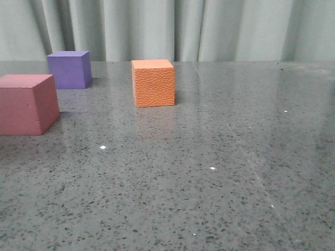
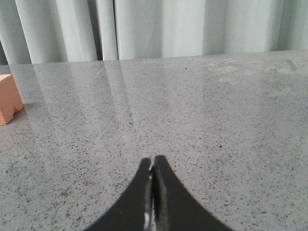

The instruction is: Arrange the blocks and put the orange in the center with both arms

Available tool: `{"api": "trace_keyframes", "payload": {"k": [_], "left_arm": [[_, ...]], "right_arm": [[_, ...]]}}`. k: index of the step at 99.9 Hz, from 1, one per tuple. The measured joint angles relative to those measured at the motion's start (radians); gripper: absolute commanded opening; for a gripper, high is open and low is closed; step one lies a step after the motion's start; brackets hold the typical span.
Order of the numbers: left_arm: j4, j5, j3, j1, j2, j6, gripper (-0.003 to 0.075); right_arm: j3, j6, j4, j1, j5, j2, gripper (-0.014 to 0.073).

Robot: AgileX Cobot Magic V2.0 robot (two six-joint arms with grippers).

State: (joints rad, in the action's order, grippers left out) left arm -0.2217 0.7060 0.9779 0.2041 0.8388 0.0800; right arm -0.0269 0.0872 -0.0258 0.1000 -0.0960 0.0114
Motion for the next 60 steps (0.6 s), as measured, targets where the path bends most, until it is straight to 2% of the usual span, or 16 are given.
{"api": "trace_keyframes", "payload": {"k": [30, 60], "left_arm": [[0.011, -0.083, 0.192, 0.195, 0.317, 0.017, 0.06], [0.231, -0.146, 0.419, 0.37, 0.669, 0.269, 0.06]], "right_arm": [[0.0, 0.0, 0.0, 0.0, 0.0, 0.0, -0.0067], [0.0, 0.0, 0.0, 0.0, 0.0, 0.0, -0.0067]]}}
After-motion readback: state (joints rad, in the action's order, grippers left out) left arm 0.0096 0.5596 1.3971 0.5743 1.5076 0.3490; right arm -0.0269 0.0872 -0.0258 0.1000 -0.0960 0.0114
